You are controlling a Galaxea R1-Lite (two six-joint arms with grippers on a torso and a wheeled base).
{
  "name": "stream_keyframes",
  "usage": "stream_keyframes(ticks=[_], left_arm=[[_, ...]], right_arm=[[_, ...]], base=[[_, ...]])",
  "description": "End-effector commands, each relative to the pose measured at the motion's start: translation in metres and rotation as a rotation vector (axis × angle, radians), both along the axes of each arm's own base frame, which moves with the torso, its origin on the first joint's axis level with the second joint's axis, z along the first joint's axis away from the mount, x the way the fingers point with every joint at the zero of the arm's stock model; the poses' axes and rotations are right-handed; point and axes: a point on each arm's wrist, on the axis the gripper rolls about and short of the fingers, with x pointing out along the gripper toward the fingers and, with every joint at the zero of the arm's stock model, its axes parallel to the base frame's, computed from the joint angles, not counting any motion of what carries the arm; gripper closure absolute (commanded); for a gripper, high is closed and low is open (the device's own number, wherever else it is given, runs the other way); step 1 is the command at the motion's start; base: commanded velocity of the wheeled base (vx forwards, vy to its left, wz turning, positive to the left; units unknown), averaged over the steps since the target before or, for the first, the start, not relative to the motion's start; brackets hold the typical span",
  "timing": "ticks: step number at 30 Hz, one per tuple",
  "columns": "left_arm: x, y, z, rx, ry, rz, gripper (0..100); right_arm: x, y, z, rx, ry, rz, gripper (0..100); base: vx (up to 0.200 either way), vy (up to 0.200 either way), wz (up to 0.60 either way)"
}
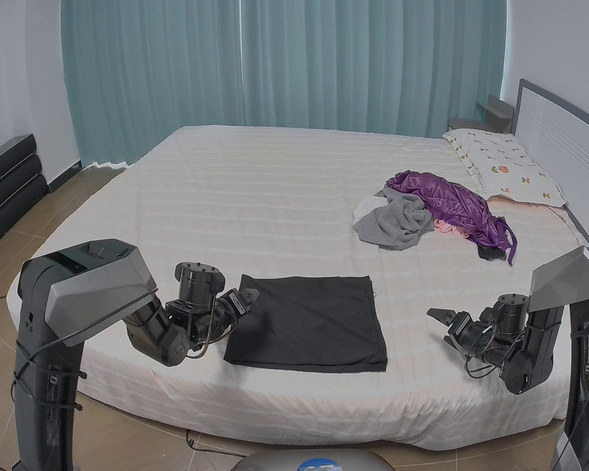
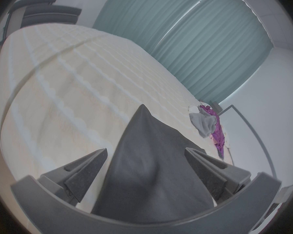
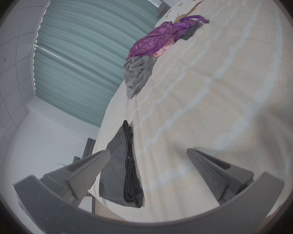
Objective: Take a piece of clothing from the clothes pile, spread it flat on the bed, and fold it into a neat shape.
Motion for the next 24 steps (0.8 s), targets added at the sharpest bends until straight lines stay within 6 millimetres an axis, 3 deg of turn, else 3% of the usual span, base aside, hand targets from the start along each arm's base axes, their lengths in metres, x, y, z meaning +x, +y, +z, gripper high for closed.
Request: stream_keyframes(ticks=[1,15,16,24], left_arm=[[0.011,-0.002,-0.030,0.068,0.030,-0.030,0],[0.037,-0.012,-0.035,0.081,0.044,-0.031,0],[0.037,-0.012,-0.035,0.078,0.045,-0.027,100],[0.036,-0.011,-0.033,0.056,0.051,0.006,100]], right_arm=[[0.000,0.001,-0.001,-0.001,-0.008,0.004,0],[0.000,0.002,-0.003,-0.004,-0.004,0.006,0],[0.000,0.002,-0.003,-0.005,-0.005,0.007,0],[0.000,0.002,-0.003,-0.005,-0.003,0.007,0]], base=[[0.000,0.000,0.00],[0.000,0.000,0.00],[0.000,0.000,0.00],[0.000,0.000,0.00]])
